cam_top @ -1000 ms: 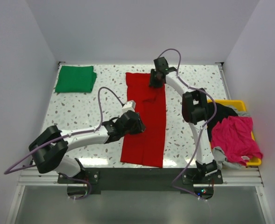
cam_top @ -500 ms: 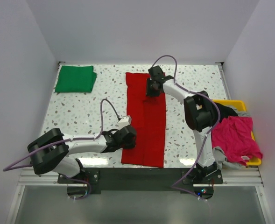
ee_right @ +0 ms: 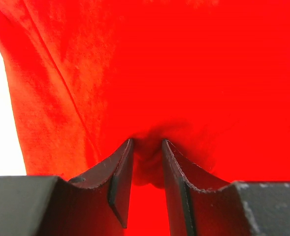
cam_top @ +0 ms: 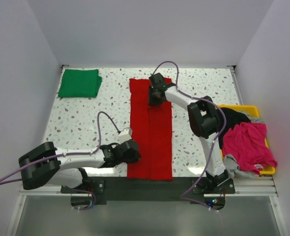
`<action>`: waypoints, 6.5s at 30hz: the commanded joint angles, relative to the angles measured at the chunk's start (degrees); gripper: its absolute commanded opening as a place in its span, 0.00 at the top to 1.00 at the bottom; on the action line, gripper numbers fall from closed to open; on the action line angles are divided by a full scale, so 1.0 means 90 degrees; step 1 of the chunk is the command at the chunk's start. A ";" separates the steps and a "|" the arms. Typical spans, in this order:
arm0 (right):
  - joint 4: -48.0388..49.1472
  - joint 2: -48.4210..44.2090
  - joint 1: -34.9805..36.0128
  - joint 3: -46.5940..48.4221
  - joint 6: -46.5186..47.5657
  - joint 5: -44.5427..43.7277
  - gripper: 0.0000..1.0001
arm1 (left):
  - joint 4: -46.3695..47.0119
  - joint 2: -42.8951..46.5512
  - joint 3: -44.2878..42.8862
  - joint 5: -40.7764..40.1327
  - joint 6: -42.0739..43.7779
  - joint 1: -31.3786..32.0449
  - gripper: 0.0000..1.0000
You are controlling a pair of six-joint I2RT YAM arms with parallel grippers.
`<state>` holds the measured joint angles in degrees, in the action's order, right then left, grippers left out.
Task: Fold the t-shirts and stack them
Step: Fold the tshirt
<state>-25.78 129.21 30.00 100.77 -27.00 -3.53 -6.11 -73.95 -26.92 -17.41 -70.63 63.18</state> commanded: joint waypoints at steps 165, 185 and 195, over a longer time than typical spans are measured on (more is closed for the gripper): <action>0.1576 -0.7705 0.2116 -0.9322 -0.3142 0.1057 0.90 | -0.1430 0.2660 0.1594 0.1124 0.0846 -0.0555 1.00; -0.0485 -0.9699 0.2262 -0.8854 -0.2763 0.0638 1.00 | -0.2065 0.3081 0.0814 0.0626 0.0250 0.0539 1.00; -0.0153 -0.7649 0.2224 -0.6757 -0.1912 -0.0201 1.00 | -0.1706 0.1959 -0.0456 0.0272 0.1333 -0.0465 1.00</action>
<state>-28.99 56.84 50.13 33.39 -48.21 0.03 -24.69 -54.04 -27.53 -13.74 -64.01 63.20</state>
